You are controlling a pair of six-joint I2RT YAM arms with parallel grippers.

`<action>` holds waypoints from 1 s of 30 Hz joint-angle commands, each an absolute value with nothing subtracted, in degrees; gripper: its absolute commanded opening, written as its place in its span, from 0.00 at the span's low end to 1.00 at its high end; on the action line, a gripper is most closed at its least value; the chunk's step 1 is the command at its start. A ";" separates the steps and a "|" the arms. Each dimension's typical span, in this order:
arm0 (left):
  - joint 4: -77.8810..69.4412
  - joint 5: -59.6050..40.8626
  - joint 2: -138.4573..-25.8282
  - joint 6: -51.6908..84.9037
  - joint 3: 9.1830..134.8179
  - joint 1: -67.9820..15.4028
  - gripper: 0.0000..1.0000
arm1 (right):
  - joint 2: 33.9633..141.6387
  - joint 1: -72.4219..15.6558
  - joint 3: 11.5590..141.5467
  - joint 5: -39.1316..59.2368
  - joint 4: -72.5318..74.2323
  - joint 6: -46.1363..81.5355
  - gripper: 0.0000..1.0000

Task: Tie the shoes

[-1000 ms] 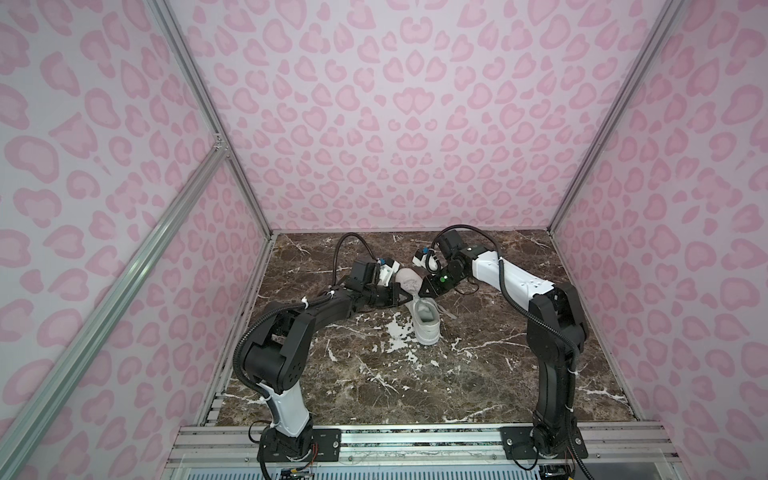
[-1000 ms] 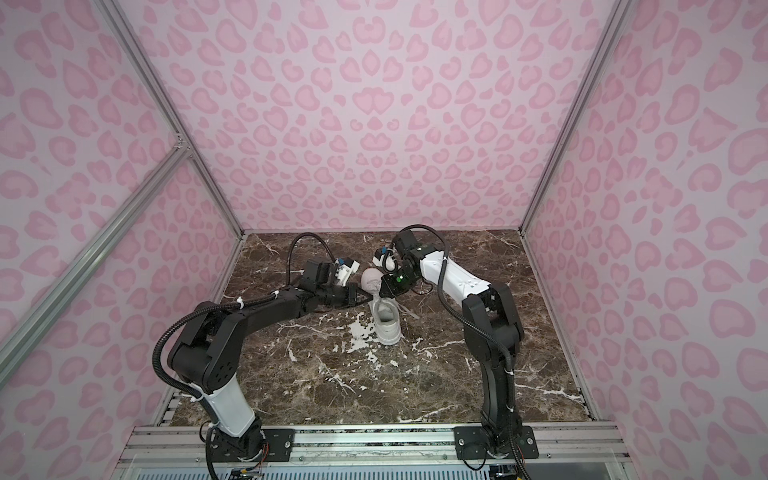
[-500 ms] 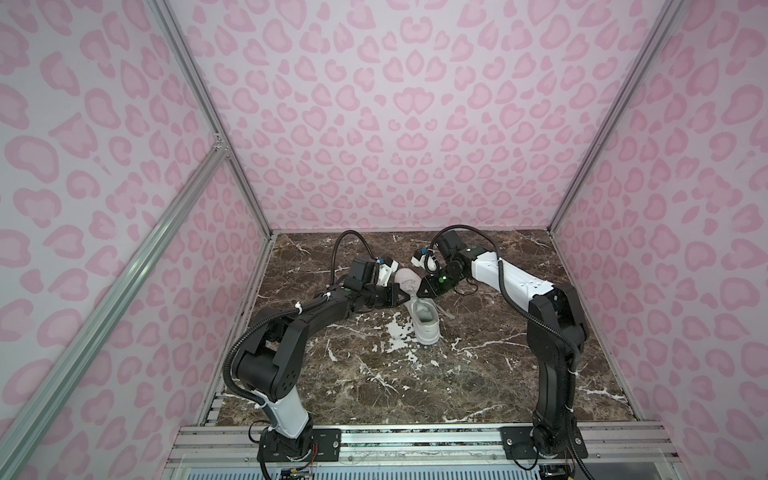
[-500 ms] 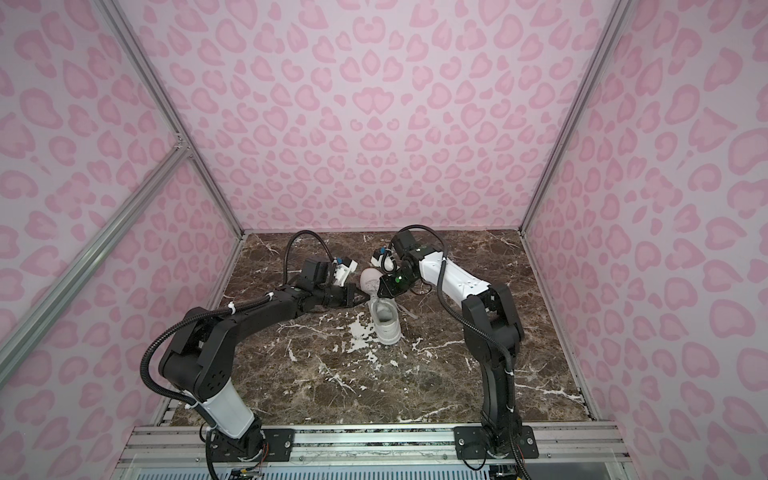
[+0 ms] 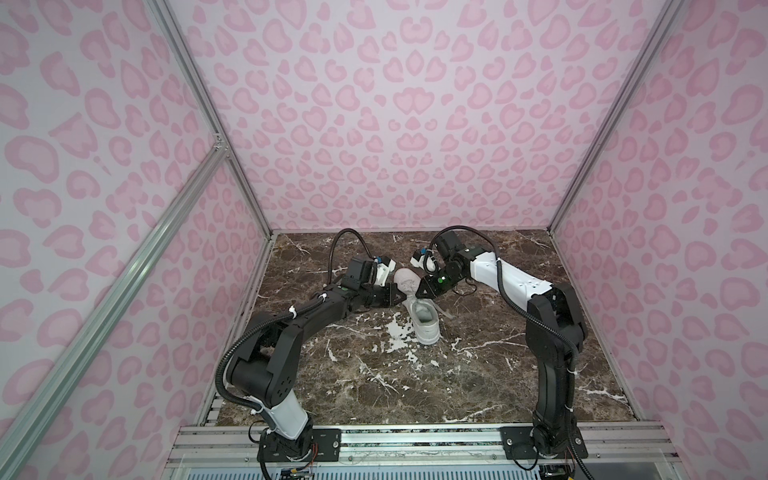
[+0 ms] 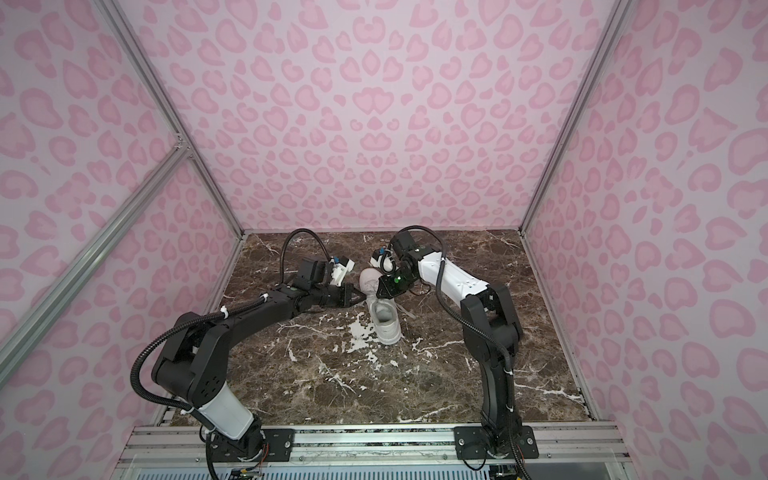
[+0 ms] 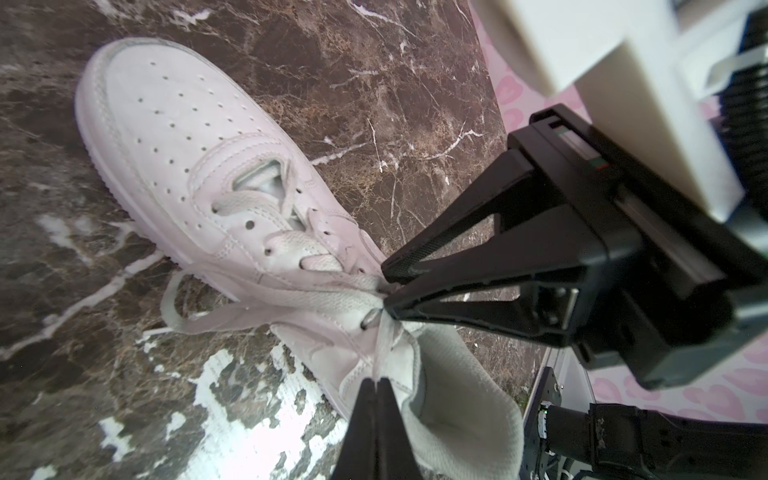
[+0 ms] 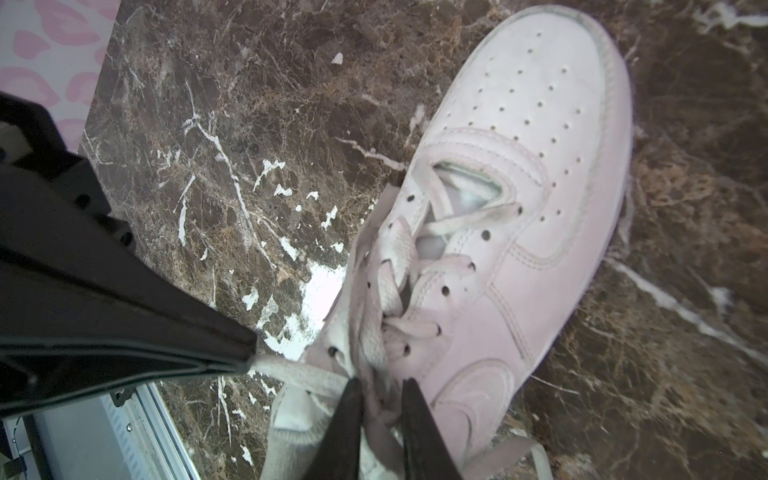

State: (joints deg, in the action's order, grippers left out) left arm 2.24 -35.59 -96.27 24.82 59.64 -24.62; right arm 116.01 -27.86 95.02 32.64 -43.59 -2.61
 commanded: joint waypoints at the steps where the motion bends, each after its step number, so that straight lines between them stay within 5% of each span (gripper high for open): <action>1: 5.52 -34.52 -95.04 23.30 60.36 -24.17 0.03 | 116.82 -27.73 94.66 27.20 -46.49 -2.64 0.19; 13: 8.03 -37.65 -93.23 22.02 58.89 -21.47 0.04 | 117.07 -27.77 94.79 26.93 -46.67 -2.79 0.19; 20: 5.21 -41.14 -98.39 25.48 63.59 -24.32 0.33 | 116.39 -27.77 94.58 27.46 -46.30 -2.56 0.19; 30: 2.55 -39.87 -100.81 27.73 65.65 -26.09 0.35 | 115.36 -27.77 93.97 29.30 -45.30 -1.89 0.19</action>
State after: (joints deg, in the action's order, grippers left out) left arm 4.60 -40.01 -100.44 27.14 64.64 -25.80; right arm 115.37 -27.75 94.61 30.63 -43.68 -2.15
